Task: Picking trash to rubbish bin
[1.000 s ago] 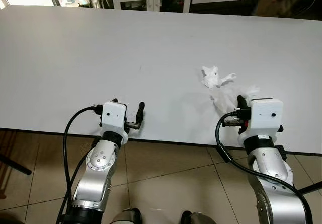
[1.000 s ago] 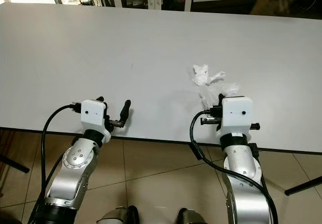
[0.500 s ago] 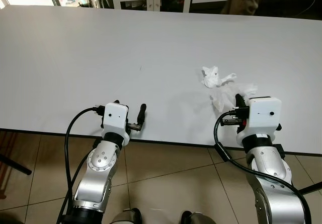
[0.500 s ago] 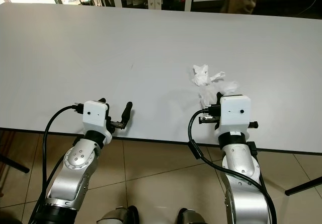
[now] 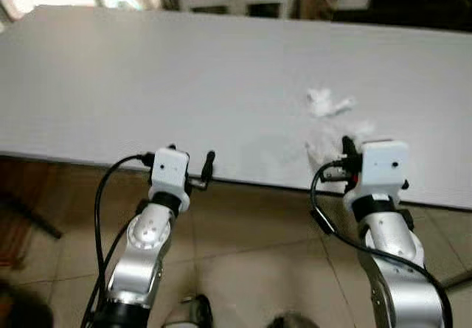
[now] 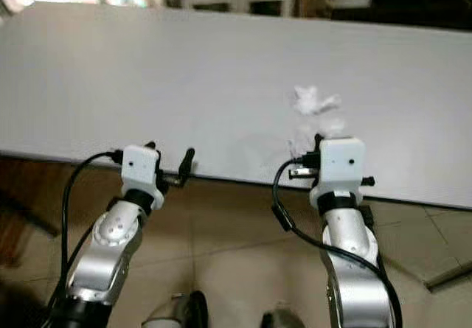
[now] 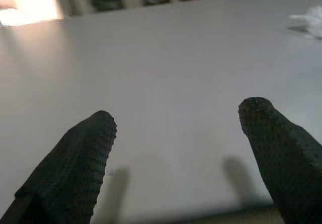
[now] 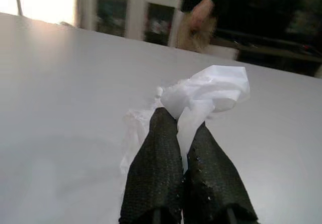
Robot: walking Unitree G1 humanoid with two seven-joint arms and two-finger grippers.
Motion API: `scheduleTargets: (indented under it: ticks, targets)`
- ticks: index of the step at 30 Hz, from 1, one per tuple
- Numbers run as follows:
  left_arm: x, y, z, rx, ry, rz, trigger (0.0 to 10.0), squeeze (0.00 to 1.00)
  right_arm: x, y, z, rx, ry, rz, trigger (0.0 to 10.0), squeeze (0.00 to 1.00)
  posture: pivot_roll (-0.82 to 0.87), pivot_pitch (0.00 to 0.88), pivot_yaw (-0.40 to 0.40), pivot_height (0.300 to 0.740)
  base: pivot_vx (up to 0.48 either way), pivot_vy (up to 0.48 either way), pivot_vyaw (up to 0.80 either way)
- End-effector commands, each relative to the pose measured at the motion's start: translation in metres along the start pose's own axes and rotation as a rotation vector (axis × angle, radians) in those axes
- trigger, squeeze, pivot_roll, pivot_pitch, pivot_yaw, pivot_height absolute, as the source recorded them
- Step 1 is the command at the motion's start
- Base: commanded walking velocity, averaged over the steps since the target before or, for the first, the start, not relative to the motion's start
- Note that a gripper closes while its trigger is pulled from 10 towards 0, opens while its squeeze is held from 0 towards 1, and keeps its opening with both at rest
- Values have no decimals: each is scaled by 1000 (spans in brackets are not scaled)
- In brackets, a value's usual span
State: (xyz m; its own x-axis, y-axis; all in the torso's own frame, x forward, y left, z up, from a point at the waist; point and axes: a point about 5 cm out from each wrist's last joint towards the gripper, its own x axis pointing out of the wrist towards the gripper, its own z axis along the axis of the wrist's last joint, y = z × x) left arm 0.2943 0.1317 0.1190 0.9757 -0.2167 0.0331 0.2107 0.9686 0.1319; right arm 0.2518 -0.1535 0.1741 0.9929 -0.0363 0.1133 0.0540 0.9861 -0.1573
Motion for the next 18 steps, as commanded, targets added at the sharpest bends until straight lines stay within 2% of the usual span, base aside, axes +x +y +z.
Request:
scheduleTargets:
  ticks: [1, 18]
  targets:
    - [-3, 0, -5, 5, 22, 0, 10000, 0, -1, 1, -4, -1, 22, 0, 0, 0, -40, 127, 28, 740, -274, 0, 0]
    - [-3, 1, -6, 17, 26, 1, 10000, 0, 1, 2, -4, -4, 15, 5, 0, 0, -36, 127, 26, 740, -271, 0, 0]
